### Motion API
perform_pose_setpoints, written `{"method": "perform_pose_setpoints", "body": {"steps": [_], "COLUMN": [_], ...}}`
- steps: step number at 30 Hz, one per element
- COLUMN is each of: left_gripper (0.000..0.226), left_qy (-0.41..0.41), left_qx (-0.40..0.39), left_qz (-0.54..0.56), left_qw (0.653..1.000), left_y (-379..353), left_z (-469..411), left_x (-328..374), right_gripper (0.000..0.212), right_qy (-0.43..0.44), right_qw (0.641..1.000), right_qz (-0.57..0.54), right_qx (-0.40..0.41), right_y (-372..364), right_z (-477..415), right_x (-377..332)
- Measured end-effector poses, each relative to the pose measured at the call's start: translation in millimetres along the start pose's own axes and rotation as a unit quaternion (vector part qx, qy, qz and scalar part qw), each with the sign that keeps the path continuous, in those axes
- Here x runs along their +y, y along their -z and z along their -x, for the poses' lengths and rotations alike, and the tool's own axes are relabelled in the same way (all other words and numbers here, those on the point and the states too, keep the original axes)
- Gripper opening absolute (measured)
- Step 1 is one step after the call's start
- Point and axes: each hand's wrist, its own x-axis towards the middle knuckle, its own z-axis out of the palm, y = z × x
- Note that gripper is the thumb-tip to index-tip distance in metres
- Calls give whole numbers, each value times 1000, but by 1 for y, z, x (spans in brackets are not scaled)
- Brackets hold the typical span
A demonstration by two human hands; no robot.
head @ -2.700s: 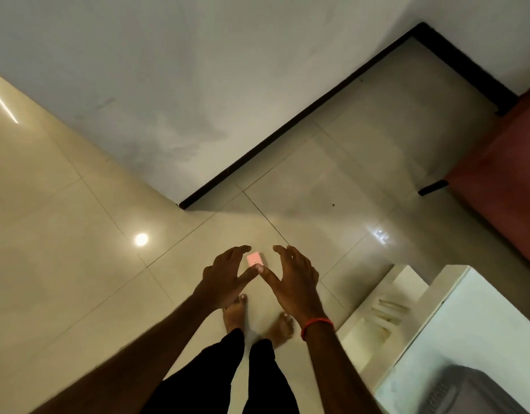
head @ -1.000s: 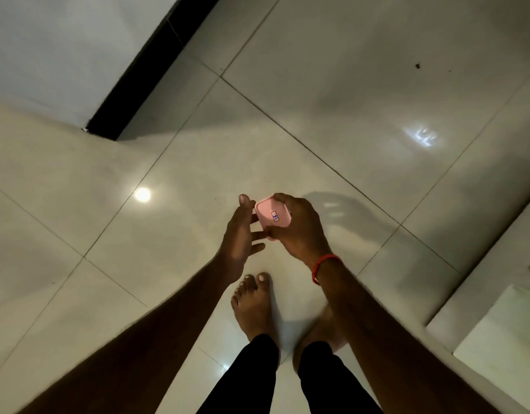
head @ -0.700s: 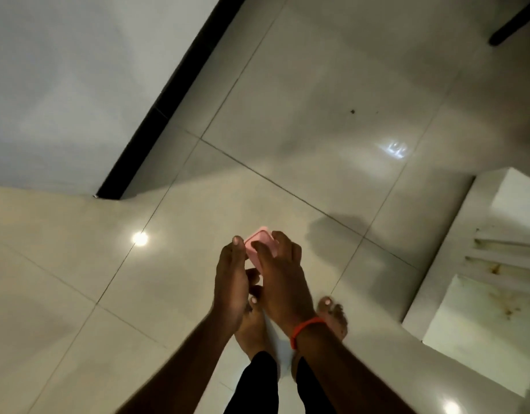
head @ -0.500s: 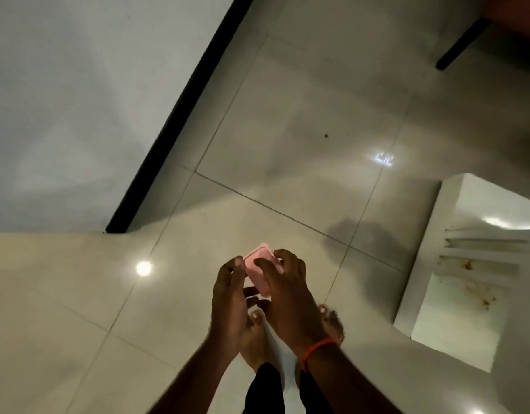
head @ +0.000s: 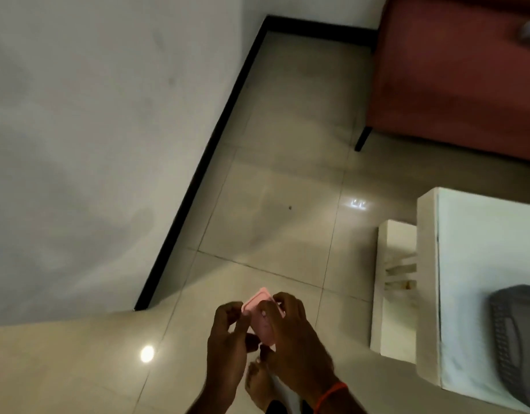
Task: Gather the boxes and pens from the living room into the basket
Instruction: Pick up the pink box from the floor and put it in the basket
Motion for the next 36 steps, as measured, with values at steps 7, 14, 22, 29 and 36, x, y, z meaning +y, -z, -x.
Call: {"method": "perform_pose_setpoints", "body": {"steps": [7, 14, 22, 29, 36], "left_gripper": [14, 18, 12, 9, 20], "left_qy": [-36, -75, -142, -149, -131], "left_qx": [-23, -61, -120, -204, -308], "left_qz": [-24, -69, -86, -111, -180], "left_qw": [999, 993, 979, 961, 925], "left_y": [35, 27, -21, -86, -164], "left_z": [89, 154, 178, 192, 210], "left_x": [77, 114, 138, 152, 160], "right_gripper": [73, 75, 80, 78, 76], "right_qy": [9, 15, -50, -104, -149], "right_qw": [1000, 997, 981, 964, 950], "right_qz": [-8, -7, -12, -23, -41], "right_qx": [25, 76, 186, 244, 270], "right_y": [69, 115, 154, 195, 236], "right_z": [61, 122, 161, 194, 225], "right_x": [-65, -74, -58, -19, 47]}}
